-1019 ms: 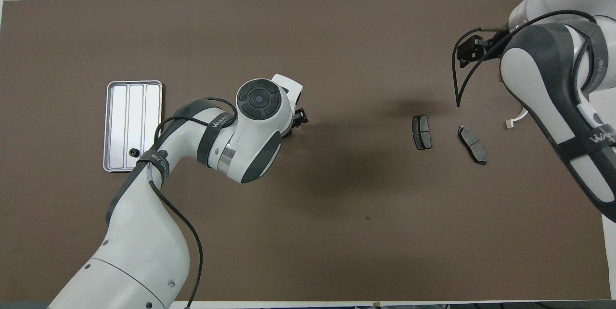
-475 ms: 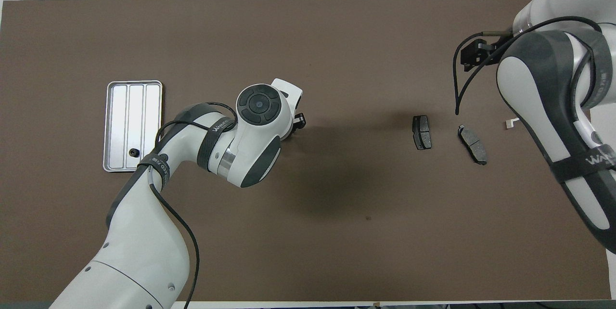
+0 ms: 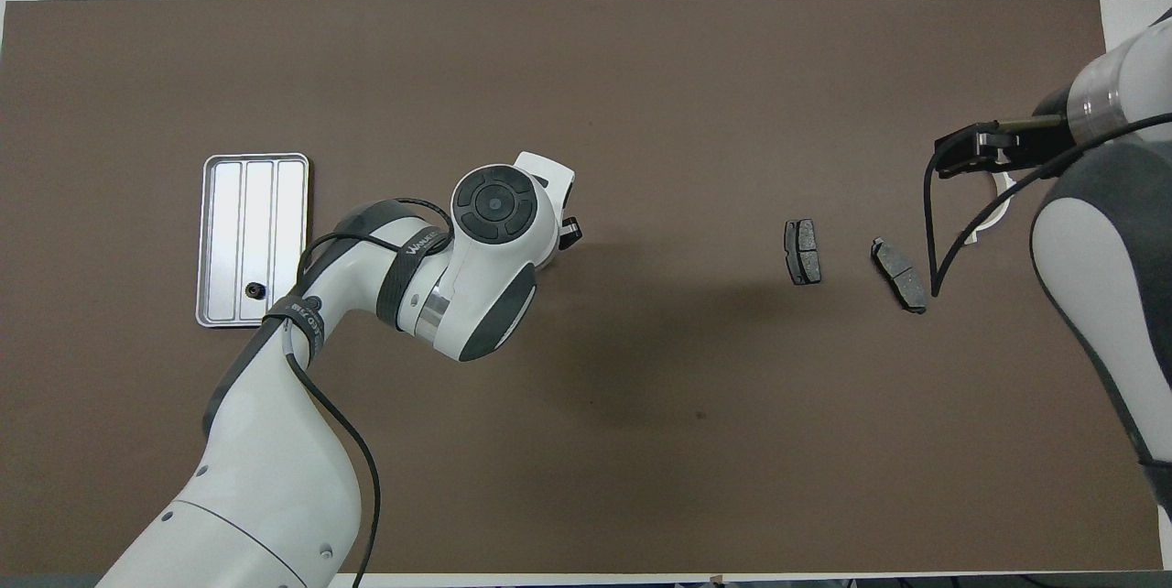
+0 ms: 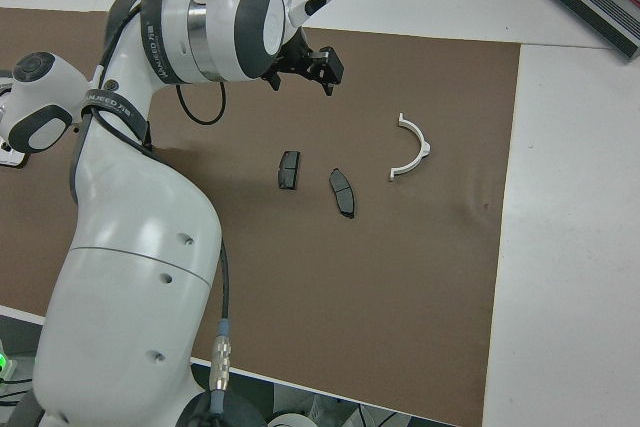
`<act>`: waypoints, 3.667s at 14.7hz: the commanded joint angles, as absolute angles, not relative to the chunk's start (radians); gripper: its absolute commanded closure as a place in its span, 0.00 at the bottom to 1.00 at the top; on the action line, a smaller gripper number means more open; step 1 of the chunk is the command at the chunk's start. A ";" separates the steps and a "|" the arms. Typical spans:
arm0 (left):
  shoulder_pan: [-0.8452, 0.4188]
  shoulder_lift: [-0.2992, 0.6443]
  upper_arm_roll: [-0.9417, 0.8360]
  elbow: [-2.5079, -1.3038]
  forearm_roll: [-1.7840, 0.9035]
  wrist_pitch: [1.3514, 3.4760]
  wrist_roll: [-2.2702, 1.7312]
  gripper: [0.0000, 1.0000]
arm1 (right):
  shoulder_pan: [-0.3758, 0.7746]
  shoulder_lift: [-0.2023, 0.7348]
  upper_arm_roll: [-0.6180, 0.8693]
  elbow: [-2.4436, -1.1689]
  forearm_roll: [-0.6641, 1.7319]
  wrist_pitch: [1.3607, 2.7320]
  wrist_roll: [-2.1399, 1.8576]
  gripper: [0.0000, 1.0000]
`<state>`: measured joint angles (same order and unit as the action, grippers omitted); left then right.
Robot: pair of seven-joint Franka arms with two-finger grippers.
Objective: Pick bearing gear from pile to tray
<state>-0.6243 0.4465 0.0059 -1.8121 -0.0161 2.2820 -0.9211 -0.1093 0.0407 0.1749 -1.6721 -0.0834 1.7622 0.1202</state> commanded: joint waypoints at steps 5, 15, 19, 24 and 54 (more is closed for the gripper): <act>-0.421 0.397 0.014 -1.619 0.041 2.016 -0.673 0.94 | -0.089 -0.072 0.166 -1.763 -0.005 1.671 0.100 0.00; -0.023 0.275 0.018 -1.859 -0.015 2.110 0.058 0.94 | -0.089 -0.072 0.167 -1.730 0.023 1.649 0.103 0.00; -0.020 0.285 0.018 -1.959 -0.015 2.252 0.061 0.94 | -0.087 -0.077 0.169 -1.727 0.028 1.649 0.103 0.00; -0.009 0.279 0.018 -2.016 -0.015 2.309 0.061 0.94 | -0.087 -0.080 0.169 -1.724 0.028 1.651 0.103 0.00; -0.037 -0.129 0.014 -1.836 -0.014 1.703 -0.059 0.00 | 0.057 -0.077 0.014 -1.713 0.028 1.657 0.103 0.00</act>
<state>-0.0429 -0.1059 0.0051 -1.8218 -0.0129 1.7629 -0.1431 0.0513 -0.0703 0.0227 -1.7153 -0.0031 1.6602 0.1202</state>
